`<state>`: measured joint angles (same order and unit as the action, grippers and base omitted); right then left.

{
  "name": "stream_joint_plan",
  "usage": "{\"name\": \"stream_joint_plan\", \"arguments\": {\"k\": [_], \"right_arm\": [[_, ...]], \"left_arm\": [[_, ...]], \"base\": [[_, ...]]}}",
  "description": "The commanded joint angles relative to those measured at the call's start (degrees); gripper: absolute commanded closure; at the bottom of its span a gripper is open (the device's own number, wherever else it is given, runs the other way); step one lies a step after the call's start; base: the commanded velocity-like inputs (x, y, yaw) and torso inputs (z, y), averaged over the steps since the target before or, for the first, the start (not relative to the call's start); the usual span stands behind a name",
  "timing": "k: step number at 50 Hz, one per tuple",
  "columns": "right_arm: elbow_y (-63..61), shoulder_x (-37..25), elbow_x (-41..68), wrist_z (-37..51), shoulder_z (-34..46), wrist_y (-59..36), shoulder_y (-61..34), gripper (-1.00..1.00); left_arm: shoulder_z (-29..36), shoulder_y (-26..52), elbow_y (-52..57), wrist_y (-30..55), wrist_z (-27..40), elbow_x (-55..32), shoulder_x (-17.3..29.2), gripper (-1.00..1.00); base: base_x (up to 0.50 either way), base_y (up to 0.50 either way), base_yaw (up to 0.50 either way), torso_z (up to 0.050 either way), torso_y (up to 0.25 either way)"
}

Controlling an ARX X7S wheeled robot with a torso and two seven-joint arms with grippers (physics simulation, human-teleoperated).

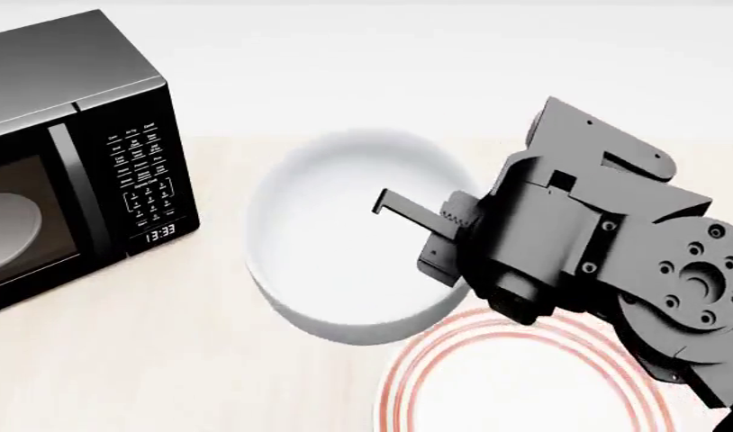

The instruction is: Put the white bowl to the right of the plate.

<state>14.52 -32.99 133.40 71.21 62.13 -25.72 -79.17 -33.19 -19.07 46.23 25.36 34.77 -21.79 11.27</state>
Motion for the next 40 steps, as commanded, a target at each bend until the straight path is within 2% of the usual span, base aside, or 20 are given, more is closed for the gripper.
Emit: {"name": "stream_joint_plan", "arguments": {"k": [1, 40], "right_arm": [[4.54, -5.50, -0.41, -3.18, -1.59, -0.64, 0.21, 1.00], [4.74, -25.29, 4.54, -5.64, -6.63, 4.00, 8.21, 1.00]], "left_arm": [[1.60, 0.33, -0.24, 0.18, -0.07, 0.29, 0.70, -1.00], [4.45, 1.20, -0.97, 0.78, 1.56, 1.70, 1.91, -1.00]], "base": [[0.00, 0.00, 0.00, 0.000, 0.000], [0.00, 0.00, 0.00, 0.000, 0.001]]}}
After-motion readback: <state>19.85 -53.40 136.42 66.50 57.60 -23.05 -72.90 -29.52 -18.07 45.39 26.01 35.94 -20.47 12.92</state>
